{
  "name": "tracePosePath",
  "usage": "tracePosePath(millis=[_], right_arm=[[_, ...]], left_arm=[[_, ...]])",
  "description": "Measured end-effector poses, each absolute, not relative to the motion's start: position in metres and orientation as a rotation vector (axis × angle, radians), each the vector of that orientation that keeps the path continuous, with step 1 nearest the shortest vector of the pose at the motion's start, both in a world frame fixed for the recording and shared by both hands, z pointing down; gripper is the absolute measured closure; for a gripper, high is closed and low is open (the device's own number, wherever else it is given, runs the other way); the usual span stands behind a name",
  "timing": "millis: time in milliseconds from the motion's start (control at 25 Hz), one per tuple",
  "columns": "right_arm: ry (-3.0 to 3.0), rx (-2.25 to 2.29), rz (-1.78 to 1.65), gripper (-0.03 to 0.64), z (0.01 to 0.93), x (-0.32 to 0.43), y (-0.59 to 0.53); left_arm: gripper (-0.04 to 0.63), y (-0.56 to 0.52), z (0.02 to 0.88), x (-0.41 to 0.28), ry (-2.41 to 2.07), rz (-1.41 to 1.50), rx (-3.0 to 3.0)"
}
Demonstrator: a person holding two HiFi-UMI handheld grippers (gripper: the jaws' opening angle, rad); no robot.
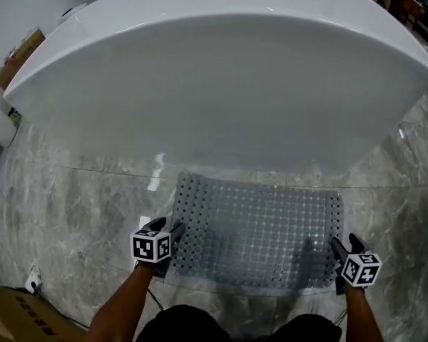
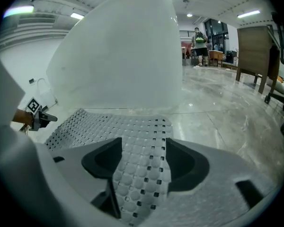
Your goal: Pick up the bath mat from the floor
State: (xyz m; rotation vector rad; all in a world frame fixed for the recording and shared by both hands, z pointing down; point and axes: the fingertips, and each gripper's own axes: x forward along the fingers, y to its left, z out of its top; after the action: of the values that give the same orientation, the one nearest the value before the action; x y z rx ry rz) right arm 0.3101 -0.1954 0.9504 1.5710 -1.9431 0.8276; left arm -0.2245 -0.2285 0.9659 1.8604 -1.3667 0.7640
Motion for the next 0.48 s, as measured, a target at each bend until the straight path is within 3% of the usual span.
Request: tracePosePath(millis=[480], right_arm=[[-1.792,1.566,0.971,0.271,1.024,0.329,-0.192]], left_arm=[[0.302,-0.213,1.018,-0.228,-1.275,0.820,1.752]])
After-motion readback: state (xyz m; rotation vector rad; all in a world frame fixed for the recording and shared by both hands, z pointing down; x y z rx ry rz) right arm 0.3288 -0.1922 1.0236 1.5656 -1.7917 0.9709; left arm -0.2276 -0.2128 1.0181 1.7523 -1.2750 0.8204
